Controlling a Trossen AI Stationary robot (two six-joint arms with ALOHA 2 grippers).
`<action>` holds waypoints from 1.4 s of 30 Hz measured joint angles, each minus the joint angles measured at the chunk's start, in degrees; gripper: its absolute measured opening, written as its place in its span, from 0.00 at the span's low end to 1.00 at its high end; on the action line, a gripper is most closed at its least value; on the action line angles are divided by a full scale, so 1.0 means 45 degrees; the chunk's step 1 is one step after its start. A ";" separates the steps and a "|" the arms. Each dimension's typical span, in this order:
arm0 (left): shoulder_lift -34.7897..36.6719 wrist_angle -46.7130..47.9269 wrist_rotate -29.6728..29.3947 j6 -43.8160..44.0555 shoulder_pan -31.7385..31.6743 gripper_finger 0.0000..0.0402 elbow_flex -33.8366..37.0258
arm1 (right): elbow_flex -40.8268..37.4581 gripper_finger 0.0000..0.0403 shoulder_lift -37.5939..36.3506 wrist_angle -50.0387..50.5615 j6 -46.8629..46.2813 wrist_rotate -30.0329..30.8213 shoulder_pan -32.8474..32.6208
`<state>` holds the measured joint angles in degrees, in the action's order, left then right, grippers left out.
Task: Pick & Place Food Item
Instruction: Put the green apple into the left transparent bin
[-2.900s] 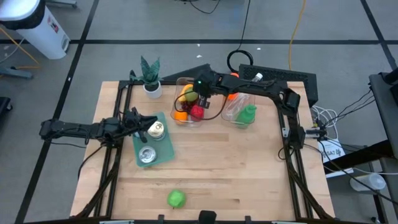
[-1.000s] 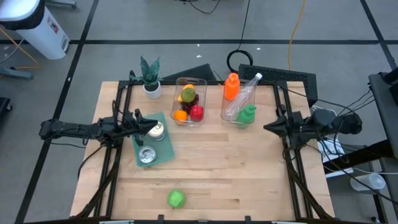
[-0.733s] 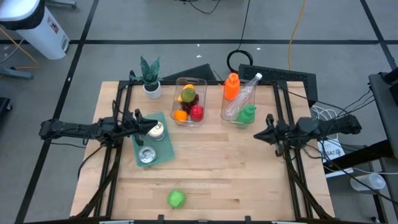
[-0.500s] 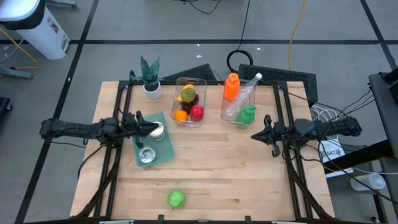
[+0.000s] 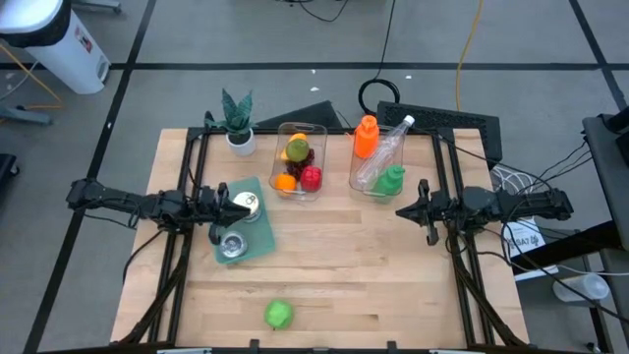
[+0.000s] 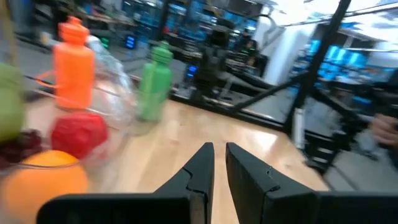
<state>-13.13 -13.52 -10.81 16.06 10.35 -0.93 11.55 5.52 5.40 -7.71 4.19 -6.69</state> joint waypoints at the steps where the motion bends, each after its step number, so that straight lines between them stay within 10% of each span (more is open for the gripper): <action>1: 0.0000 0.0000 0.0205 0.0132 0.0100 0.12 0.0000 | 0.0000 0.00 0.0000 -0.0052 0.0116 0.0000 -0.0002; 9: 0.0000 -0.0730 0.0424 -0.0552 0.1203 0.12 0.0000 | -0.0119 0.00 0.0000 -0.0191 0.0642 -0.1102 -0.0002; 15: -0.1264 -0.1511 -0.2287 -0.2043 0.3283 0.12 -0.0565 | -0.0683 0.00 -0.0002 -0.0447 -0.0104 -0.1760 -0.0011; 21: -0.4642 -0.1256 -0.3997 -0.2666 0.4914 0.12 -0.3038 | -0.2329 0.00 0.0001 -0.3913 0.0243 -0.0995 -0.0011; 34: -1.3391 0.2953 -0.4954 -0.1570 0.6491 0.14 -1.0411 | -0.2331 0.00 0.0034 -0.4249 -0.0139 -0.0622 -0.0007; 42: -1.6514 0.4139 -0.3922 -0.1117 0.6800 0.42 -1.3004 | -0.2346 0.00 0.0048 -0.4201 -0.0470 -0.0650 -0.0007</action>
<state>-87.44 5.11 -28.46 11.03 40.95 -59.45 0.99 5.74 -13.51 -9.82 1.26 -6.72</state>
